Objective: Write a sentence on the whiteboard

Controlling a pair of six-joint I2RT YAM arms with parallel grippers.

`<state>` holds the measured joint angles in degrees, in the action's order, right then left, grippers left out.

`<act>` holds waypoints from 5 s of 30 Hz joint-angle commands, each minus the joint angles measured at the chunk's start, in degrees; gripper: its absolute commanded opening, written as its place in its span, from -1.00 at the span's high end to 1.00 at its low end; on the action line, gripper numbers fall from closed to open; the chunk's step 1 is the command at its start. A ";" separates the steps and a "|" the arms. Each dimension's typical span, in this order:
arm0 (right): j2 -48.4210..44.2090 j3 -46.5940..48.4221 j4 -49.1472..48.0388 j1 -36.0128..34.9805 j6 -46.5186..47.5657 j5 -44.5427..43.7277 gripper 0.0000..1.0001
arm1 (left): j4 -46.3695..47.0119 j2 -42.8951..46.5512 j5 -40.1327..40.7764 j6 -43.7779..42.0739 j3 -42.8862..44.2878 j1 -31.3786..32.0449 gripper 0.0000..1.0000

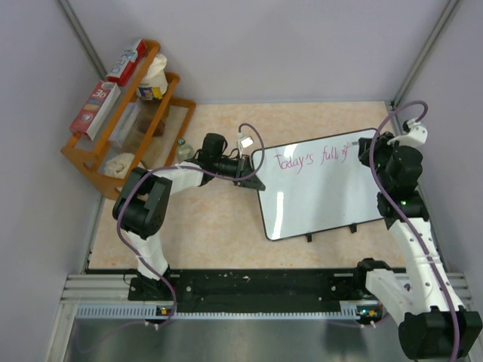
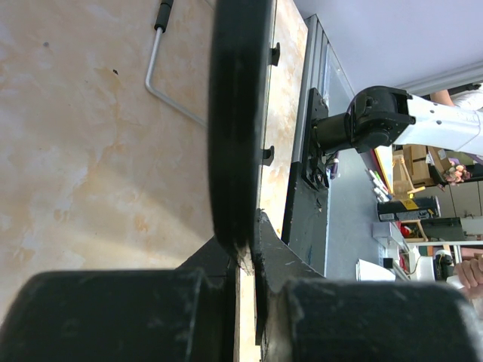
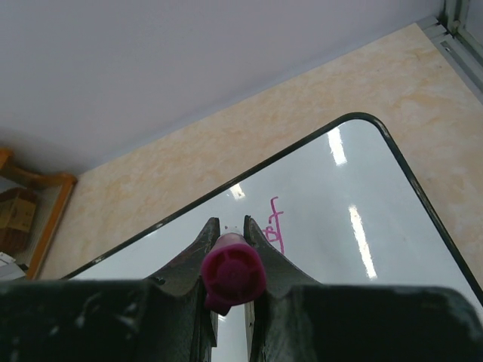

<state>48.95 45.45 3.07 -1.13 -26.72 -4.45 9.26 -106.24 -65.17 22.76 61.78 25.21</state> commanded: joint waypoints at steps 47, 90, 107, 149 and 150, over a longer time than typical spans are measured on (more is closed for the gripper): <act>-0.79 -7.74 -6.58 -35.16 9.41 -1.00 1.00 | -3.10 0.59 -1.28 -5.80 -1.75 1.33 1.00; 3.88 -13.10 -8.26 -40.36 5.63 -10.93 1.00 | -3.63 0.68 -1.10 -6.15 -1.75 1.33 1.00; 0.89 -15.65 -5.09 -40.36 4.66 -8.74 1.00 | -3.72 0.85 -1.02 -6.24 -1.66 1.24 1.00; -2.71 -11.44 -3.51 -40.45 4.48 -10.14 1.00 | -3.90 0.77 -1.19 -6.33 -1.66 1.33 1.00; -2.89 -11.18 -3.51 -40.45 4.40 -10.23 1.00 | -3.90 0.85 -1.19 -6.33 -1.66 1.24 1.00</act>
<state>47.92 30.83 -0.21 -40.88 -22.63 -12.75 8.88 -106.24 -65.17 22.52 61.78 25.15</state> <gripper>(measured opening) 0.127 0.069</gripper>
